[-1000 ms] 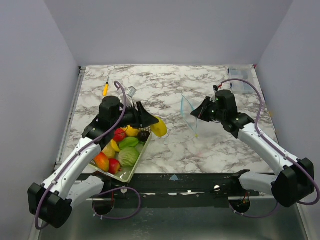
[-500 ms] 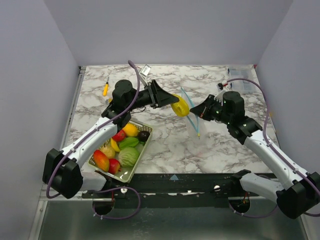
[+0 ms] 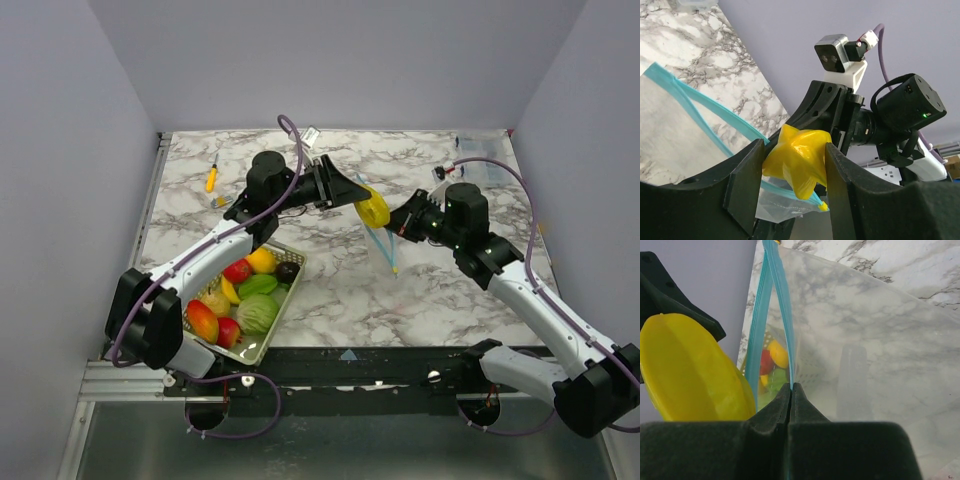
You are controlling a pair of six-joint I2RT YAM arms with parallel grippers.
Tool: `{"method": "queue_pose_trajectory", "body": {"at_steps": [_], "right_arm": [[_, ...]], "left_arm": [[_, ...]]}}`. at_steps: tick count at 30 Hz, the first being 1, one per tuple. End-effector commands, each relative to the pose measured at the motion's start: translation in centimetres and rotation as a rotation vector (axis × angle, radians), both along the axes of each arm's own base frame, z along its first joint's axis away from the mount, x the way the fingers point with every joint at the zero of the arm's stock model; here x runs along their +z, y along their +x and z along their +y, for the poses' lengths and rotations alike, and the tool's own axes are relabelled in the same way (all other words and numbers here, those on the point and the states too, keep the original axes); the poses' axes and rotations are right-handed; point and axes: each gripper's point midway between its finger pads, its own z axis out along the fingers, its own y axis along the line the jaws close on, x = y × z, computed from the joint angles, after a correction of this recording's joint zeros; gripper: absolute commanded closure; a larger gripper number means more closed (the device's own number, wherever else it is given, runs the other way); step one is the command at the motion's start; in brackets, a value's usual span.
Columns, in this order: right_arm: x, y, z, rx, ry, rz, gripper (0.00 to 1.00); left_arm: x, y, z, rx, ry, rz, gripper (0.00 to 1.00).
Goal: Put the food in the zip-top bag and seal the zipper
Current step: Place the fake fruit in the zipper food storage bag.
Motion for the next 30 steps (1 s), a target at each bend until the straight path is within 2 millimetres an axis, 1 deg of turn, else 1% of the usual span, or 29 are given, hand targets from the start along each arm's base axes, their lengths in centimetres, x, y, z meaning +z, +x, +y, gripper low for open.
{"method": "queue_pose_trajectory", "body": {"at_steps": [1, 2, 5, 8, 12, 17, 19, 23, 24, 26, 28, 30], "right_arm": [[0.9, -0.5, 0.3, 0.015, 0.021, -0.016, 0.99], [0.9, -0.4, 0.2, 0.009, 0.019, -0.013, 0.99], [1.3, -0.4, -0.2, -0.018, 0.017, -0.023, 0.99], [2.1, -0.4, -0.6, -0.037, 0.015, -0.040, 0.99], [3.0, -0.7, -0.6, -0.038, 0.039, -0.054, 0.99], [3.8, -1.1, -0.2, -0.017, 0.085, -0.073, 0.99], [4.1, -1.0, -0.1, -0.013, 0.084, -0.074, 0.99], [4.3, -1.0, 0.0, -0.012, 0.097, -0.080, 0.99], [4.4, -1.1, 0.0, -0.009, 0.099, -0.082, 0.99], [4.3, -1.0, 0.1, -0.006, 0.101, -0.082, 0.99], [4.1, -1.0, 0.1, -0.005, 0.098, -0.077, 0.99], [3.7, -0.9, 0.3, -0.001, 0.098, -0.069, 0.99]], "left_arm": [[0.0, 1.6, -0.8, 0.005, 0.062, -0.074, 0.74], [-0.3, 1.8, -0.9, 0.006, 0.075, -0.073, 0.74], [-2.1, 1.6, -0.7, 0.011, 0.109, -0.041, 0.74], [-4.1, 1.3, 0.1, 0.030, 0.161, -0.029, 0.74], [-6.0, 1.0, 0.9, 0.058, 0.217, -0.015, 0.74], [-7.0, 0.9, 1.1, 0.063, 0.224, 0.012, 0.74], [-6.8, 0.9, 1.0, 0.059, 0.238, 0.023, 0.73], [-6.7, 0.9, 0.6, 0.057, 0.277, 0.016, 0.64], [-6.7, 0.8, 0.6, 0.056, 0.284, 0.021, 0.59], [-6.7, 0.6, 0.6, 0.049, 0.284, 0.024, 0.51], [-6.5, 0.3, 0.5, 0.039, 0.277, 0.029, 0.50], [-6.3, 0.0, 0.3, 0.034, 0.272, 0.043, 0.39]]}}
